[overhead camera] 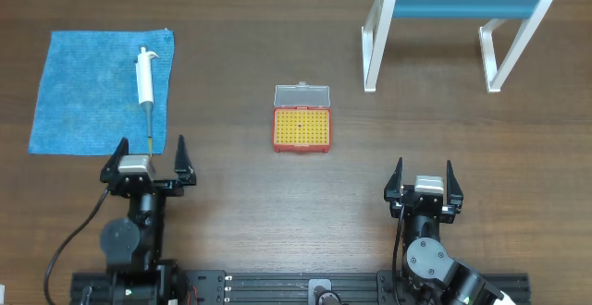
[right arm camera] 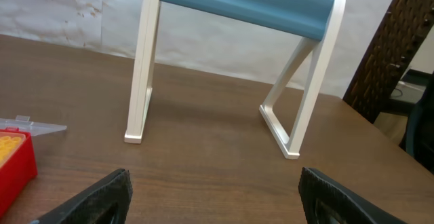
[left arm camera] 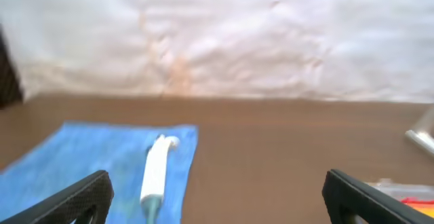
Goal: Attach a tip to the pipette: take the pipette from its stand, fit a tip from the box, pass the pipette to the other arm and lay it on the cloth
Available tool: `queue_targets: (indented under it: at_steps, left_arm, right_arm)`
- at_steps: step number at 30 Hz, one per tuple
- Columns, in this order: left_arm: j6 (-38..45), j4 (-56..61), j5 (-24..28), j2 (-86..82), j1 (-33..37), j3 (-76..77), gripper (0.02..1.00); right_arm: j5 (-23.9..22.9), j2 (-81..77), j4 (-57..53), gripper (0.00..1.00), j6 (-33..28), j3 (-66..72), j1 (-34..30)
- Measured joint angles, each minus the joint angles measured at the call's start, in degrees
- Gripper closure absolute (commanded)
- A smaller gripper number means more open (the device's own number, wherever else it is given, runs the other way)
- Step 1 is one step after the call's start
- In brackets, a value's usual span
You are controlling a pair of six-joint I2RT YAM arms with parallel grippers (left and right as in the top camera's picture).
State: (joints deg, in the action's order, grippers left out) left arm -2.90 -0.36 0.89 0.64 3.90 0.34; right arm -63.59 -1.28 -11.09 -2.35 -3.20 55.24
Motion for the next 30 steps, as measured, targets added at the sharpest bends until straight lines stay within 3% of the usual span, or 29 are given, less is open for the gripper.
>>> queue_targets:
  at_steps: [6, 30]
  left_arm:
    - [-2.60, -3.32, -4.98, -0.02, -2.69, 0.02, 0.020]
    - [-3.04, -3.32, -4.94, -0.02, -2.67, 0.02, 0.020]
  right_arm:
    - [0.00, 0.00, 0.00, 0.191, 0.00, 0.00, 0.00]
    - [0.00, 0.00, 0.00, 0.189, 0.00, 0.00, 0.00]
